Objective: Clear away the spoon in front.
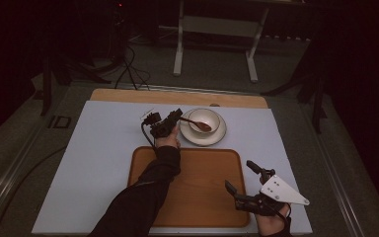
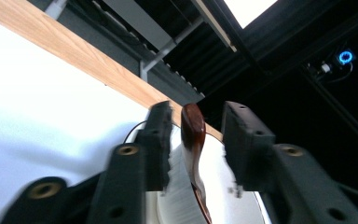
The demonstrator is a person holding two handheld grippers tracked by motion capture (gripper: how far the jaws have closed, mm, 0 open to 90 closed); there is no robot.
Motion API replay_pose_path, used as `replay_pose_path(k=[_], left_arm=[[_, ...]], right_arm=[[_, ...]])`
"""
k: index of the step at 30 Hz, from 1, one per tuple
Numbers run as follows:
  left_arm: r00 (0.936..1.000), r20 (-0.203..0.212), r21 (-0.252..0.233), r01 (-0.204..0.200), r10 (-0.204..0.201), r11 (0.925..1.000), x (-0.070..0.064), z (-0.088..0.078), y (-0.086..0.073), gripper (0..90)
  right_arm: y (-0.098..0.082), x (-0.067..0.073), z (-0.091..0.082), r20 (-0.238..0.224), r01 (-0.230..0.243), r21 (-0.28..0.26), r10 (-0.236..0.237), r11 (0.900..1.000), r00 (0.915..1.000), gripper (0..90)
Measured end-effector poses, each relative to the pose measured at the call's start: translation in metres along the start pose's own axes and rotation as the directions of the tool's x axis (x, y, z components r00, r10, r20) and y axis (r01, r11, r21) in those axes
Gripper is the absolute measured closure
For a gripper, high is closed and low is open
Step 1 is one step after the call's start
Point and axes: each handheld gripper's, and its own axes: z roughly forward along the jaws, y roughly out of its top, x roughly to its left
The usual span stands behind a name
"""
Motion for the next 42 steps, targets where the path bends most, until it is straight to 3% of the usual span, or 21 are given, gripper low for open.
replay_pose_path(k=[5,9,17,20,22,28,32,38,42], left_arm=[[0.9999,-0.007,-0.004,0.013,-0.013,0.9999,0.0,-0.003,-0.002,80.8],[0.9999,-0.001,-0.01,0.011,-0.011,0.9999,-0.002,-0.004,-0.002,83.0],[0.9979,0.02,-0.014,-0.061,0.061,0.9981,-0.013,-0.009,0.005,83.7],[0.997,0.033,-0.016,-0.069,0.07,0.9975,-0.015,-0.011,0.007,83.8],[0.9931,0.052,-0.018,-0.105,0.106,0.9943,-0.02,-0.014,0.013,83.8],[0.9866,0.07,-0.007,-0.147,0.147,0.9891,-0.028,-0.022,0.025,83.9],[0.9774,0.077,0.003,-0.198,0.197,0.9803,-0.034,-0.029,0.034,83.9],[0.9702,0.113,-0.009,-0.215,0.214,0.9766,-0.037,-0.043,0.05,83.9],[0.9582,0.134,0.011,-0.256,0.253,0.9665,-0.041,-0.053,0.059,83.9]], right_arm=[[0.0,0.001,0.001,-0.006,-0.002,0.004,0.002,1.0,1.0,12.1],[0.0,0.001,0.001,-0.008,-0.002,0.006,0.002,1.0,1.0,12.1],[0.0,0.001,0.001,-0.008,-0.003,0.004,0.003,1.0,1.0,12.1],[0.0,0.001,0.001,-0.003,-0.003,0.002,0.003,1.0,1.0,12.1],[0.0,0.0,0.001,-0.003,-0.008,0.0,0.008,1.0,1.0,12.1],[0.0,-0.001,0.001,-0.003,-0.011,0.0,0.011,1.0,0.9999,12.1],[0.001,-0.001,0.001,-0.001,-0.011,-0.002,0.011,1.0,0.9999,12.1],[0.001,-0.001,0.002,0.007,-0.009,-0.001,0.009,1.0,0.9999,12.1],[0.001,-0.001,0.003,0.006,-0.005,0.003,0.005,1.0,1.0,12.1]])
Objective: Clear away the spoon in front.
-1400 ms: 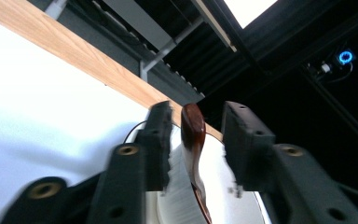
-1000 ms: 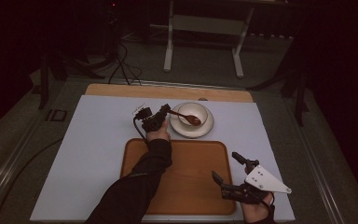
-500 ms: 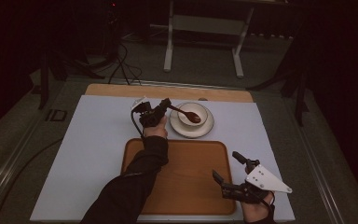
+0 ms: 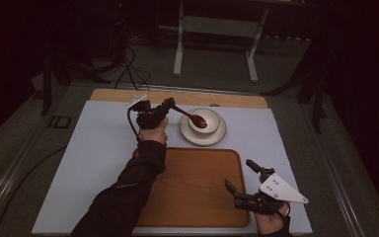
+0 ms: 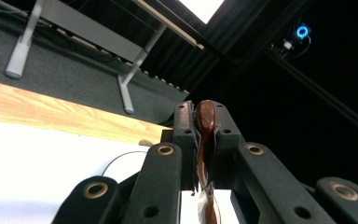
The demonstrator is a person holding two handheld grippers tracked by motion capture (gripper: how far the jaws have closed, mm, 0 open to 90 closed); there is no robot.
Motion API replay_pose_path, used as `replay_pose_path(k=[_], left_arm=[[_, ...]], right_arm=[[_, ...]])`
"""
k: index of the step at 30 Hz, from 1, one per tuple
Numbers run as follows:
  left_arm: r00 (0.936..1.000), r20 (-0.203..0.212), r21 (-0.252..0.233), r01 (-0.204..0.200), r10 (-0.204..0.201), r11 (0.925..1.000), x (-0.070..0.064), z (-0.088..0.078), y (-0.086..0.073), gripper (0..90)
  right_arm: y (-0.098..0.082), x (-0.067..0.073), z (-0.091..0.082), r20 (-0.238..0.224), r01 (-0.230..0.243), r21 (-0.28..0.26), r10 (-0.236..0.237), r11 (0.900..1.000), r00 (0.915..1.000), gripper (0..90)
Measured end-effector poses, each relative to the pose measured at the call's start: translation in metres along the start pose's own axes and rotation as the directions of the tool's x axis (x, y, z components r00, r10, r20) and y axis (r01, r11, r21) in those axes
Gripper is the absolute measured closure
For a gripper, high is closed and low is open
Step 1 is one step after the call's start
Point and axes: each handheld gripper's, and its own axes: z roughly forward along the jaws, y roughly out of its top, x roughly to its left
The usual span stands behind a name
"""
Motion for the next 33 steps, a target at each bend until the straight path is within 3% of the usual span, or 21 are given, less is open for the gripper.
replay_pose_path(k=[6,18,26,32,33], left_arm=[[0.9983,0.036,0.037,-0.048,0.047,0.9982,-0.002,-0.016,0.015,84.0],[0.9831,0.122,0.093,-0.148,0.136,0.9846,-0.004,-0.045,0.035,83.9],[0.9665,0.179,0.15,-0.211,0.184,0.9657,-0.001,-0.062,0.042,83.9],[0.9452,0.251,0.205,-0.263,0.209,0.943,0.004,-0.072,0.044,83.9],[0.9377,0.27,0.211,-0.279,0.219,0.9367,0.004,-0.075,0.043,83.9]], right_arm=[[0.001,0.001,-0.001,0.012,0.003,-0.002,-0.003,1.0,0.9999,12.1],[0.002,0.002,0.0,0.011,-0.005,-0.002,0.005,1.0,0.9999,12.1],[0.002,0.002,0.0,0.01,-0.004,-0.001,0.004,1.0,0.9999,12.1],[0.002,0.003,0.001,0.009,-0.007,0.001,0.007,1.0,0.9999,12.0],[0.002,0.003,0.001,0.008,-0.007,0.002,0.007,1.0,0.9999,12.1]])
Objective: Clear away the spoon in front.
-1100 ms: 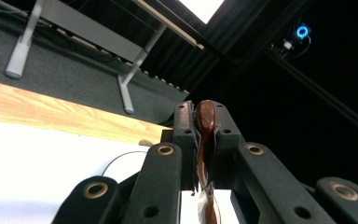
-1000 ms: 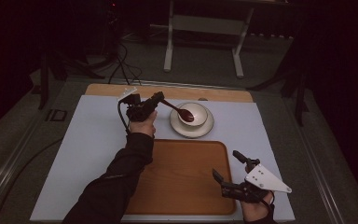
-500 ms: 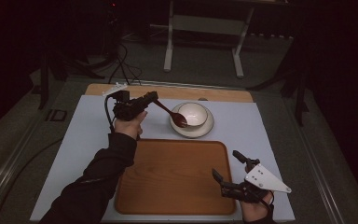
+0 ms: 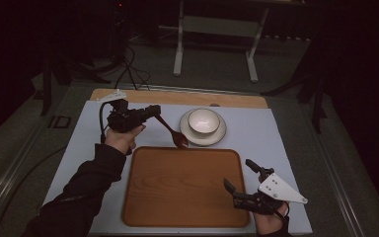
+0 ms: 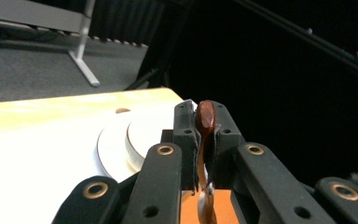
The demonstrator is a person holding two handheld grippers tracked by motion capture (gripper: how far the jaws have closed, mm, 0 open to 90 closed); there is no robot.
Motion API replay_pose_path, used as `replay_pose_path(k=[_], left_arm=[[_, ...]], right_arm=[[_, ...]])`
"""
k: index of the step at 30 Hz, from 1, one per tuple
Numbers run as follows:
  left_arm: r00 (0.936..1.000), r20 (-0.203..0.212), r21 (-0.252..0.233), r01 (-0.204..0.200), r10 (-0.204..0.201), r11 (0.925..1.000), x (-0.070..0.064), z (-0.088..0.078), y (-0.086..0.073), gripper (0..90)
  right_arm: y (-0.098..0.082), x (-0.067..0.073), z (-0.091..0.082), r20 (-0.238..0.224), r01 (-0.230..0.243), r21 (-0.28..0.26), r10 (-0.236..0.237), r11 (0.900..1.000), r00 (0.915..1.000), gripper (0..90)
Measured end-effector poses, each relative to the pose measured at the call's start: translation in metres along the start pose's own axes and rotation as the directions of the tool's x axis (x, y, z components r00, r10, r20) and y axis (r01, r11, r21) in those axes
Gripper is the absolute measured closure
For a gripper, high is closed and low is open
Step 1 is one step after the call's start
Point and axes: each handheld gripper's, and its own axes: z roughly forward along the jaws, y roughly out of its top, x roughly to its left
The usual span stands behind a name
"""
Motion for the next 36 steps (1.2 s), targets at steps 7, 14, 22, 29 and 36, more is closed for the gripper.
replay_pose_path(k=[7,14,22,29,36], left_arm=[[0.9974,0.055,0.059,-0.05,0.047,0.997,0.002,-0.014,-0.005,83.9],[0.9848,0.147,0.091,-0.107,0.093,0.9902,0.004,-0.026,-0.011,83.9],[0.972,0.208,0.124,-0.137,0.11,0.9828,0.007,-0.035,-0.016,83.8],[0.9535,0.264,0.179,-0.196,0.145,0.9642,0.007,-0.044,-0.021,83.8],[0.9238,0.331,0.234,-0.278,0.192,0.9316,0.006,-0.054,-0.03,83.8]], right_arm=[[0.0,0.001,0.001,-0.004,-0.001,0.005,0.001,1.0,1.0,12.1],[0.0,0.002,0.002,-0.006,0.002,0.007,-0.002,1.0,1.0,12.1],[0.0,0.002,0.003,-0.01,0.002,0.01,-0.002,1.0,0.9999,12.1],[0.0,0.003,0.003,-0.012,0.002,0.011,-0.002,1.0,0.9999,12.1],[0.0,0.004,0.004,-0.012,0.004,0.013,-0.004,1.0,0.9999,12.1]])
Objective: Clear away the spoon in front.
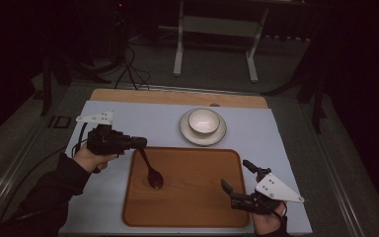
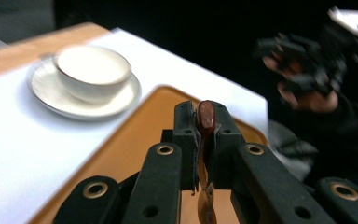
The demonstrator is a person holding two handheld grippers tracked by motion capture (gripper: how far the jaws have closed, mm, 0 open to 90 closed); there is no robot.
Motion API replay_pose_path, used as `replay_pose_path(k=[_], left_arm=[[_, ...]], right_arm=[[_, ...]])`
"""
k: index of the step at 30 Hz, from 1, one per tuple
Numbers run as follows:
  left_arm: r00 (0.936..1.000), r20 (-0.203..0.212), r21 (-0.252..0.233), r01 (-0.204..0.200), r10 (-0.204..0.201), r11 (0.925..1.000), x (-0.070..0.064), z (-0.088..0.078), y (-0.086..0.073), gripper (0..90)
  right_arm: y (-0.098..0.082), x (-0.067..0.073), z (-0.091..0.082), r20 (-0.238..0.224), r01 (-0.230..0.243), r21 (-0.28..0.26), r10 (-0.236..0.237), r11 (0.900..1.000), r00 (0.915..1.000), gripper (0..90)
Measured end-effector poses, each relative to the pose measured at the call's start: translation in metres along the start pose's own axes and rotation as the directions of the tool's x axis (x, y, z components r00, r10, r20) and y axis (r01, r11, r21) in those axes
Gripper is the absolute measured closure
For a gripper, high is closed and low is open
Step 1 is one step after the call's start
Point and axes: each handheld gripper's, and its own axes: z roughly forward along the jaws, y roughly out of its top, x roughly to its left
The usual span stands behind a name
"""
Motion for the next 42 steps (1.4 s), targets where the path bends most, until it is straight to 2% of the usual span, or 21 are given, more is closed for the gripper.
replay_pose_path(k=[2,3,5,6,10,13,16,19,22,23,26,27,28,30,31,36,39,42], left_arm=[[0.9993,0.032,0.031,-0.02,0.019,0.9993,-0.002,0.0,-0.003,83.7],[0.9986,0.035,0.04,-0.04,0.039,0.9984,-0.004,0.0,-0.005,83.7],[0.9974,0.055,0.063,-0.05,0.047,0.9967,-0.005,0.0,-0.006,83.7],[0.9972,0.052,0.062,-0.057,0.054,0.9965,-0.006,0.0,-0.007,83.8],[0.9938,0.096,0.09,-0.065,0.056,0.9938,-0.006,0.002,-0.008,83.7],[0.9923,0.102,0.114,-0.081,0.069,0.9901,-0.007,0.005,-0.01,83.7],[0.9928,0.091,0.135,-0.091,0.079,0.9866,-0.007,0.008,-0.012,83.6],[0.9903,0.106,0.157,-0.106,0.09,0.9819,-0.007,0.01,-0.015,83.6],[0.9876,0.134,0.161,-0.104,0.082,0.9815,-0.006,0.011,-0.017,83.6],[0.9855,0.157,0.165,-0.091,0.064,0.9821,-0.005,0.012,-0.017,83.6],[0.9829,0.176,0.201,-0.091,0.055,0.9754,-0.006,0.016,-0.02,83.6],[0.984,0.168,0.207,-0.094,0.059,0.9737,-0.007,0.018,-0.021,83.6],[0.9828,0.177,0.228,-0.092,0.052,0.9694,-0.007,0.02,-0.022,83.6],[0.9822,0.179,0.234,-0.099,0.057,0.9672,-0.007,0.023,-0.024,83.6],[0.9809,0.189,0.244,-0.092,0.046,0.9654,-0.006,0.025,-0.026,83.6],[0.9798,0.199,0.248,-0.07,0.02,0.9663,0.0,0.027,-0.028,83.3],[0.9819,0.187,0.248,-0.075,0.028,0.9657,0.003,0.029,-0.031,82.1],[0.9831,0.177,0.232,-0.086,0.045,0.9689,0.005,0.032,-0.036,80.2]], right_arm=[[0.0,0.0,0.0,-0.002,-0.001,0.002,0.001,1.0,1.0,12.1],[0.0,0.0,0.001,-0.002,-0.001,0.003,0.001,1.0,1.0,12.1],[0.0,0.0,0.001,-0.003,-0.001,0.005,0.001,1.0,1.0,12.1],[0.0,0.001,0.001,-0.004,-0.002,0.005,0.002,1.0,1.0,12.1],[0.0,0.002,0.002,-0.008,0.002,0.008,-0.002,1.0,1.0,12.1],[0.0,0.001,0.002,-0.008,-0.001,0.009,0.001,1.0,1.0,12.1],[-0.001,0.001,0.002,-0.009,-0.003,0.008,0.003,1.0,1.0,12.1],[-0.001,0.0,0.003,-0.012,-0.01,0.012,0.01,1.0,0.9999,12.1],[-0.001,0.0,0.003,-0.011,-0.006,0.012,0.006,1.0,0.9999,12.1],[-0.001,0.0,0.003,-0.011,-0.007,0.011,0.007,1.0,0.9999,12.1],[-0.001,0.0,0.003,-0.013,-0.006,0.014,0.006,1.0,0.9999,12.1],[-0.001,0.0,0.003,-0.014,-0.007,0.015,0.007,1.0,0.9999,12.1],[-0.002,0.0,0.004,-0.014,-0.007,0.016,0.007,1.0,0.9999,12.1],[-0.002,0.0,0.004,-0.016,-0.007,0.02,0.007,1.0,0.9999,12.1],[-0.002,0.001,0.004,-0.016,-0.005,0.02,0.006,1.0,0.9999,12.1],[-0.001,0.001,0.004,-0.017,-0.006,0.018,0.006,1.0,0.9998,12.1],[-0.001,0.0,0.004,-0.018,-0.006,0.018,0.006,1.0,0.9998,12.1],[-0.001,0.001,0.004,-0.021,-0.006,0.021,0.007,1.0,0.9998,12.1]])
